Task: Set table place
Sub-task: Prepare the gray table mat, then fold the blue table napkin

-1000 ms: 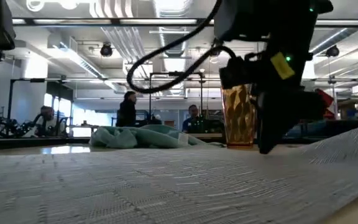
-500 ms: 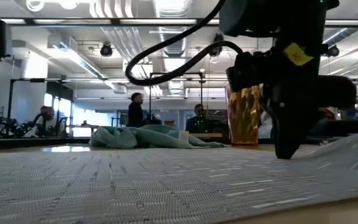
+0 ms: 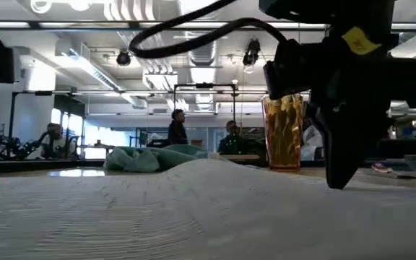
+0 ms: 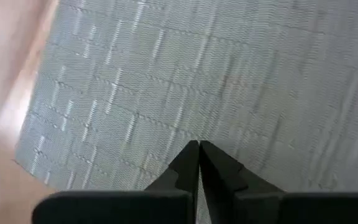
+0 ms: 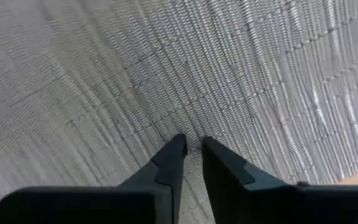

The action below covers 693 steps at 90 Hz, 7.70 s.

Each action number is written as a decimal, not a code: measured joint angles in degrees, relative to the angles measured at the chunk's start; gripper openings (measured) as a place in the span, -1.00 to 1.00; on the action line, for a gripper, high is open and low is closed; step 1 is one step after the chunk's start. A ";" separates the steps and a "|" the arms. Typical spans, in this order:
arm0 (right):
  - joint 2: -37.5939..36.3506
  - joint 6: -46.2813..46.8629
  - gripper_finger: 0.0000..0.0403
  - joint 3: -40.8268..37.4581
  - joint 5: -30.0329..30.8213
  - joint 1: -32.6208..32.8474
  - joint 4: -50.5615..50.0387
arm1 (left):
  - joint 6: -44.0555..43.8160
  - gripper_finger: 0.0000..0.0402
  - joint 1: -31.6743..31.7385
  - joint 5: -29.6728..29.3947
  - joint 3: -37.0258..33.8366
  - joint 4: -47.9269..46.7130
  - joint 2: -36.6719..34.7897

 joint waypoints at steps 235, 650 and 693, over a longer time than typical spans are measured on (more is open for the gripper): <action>-15.43 27.48 -0.15 -20.47 30.67 8.03 0.89 | 55.98 0.02 64.53 8.90 -20.59 43.14 -28.12; -7.04 -29.79 0.06 -14.02 5.46 -20.59 31.95 | 42.51 -0.43 13.50 -7.35 6.51 14.31 -24.21; -3.45 -25.77 0.02 -16.11 6.78 -23.63 43.34 | 42.53 -0.43 13.50 -7.59 6.11 17.37 -24.21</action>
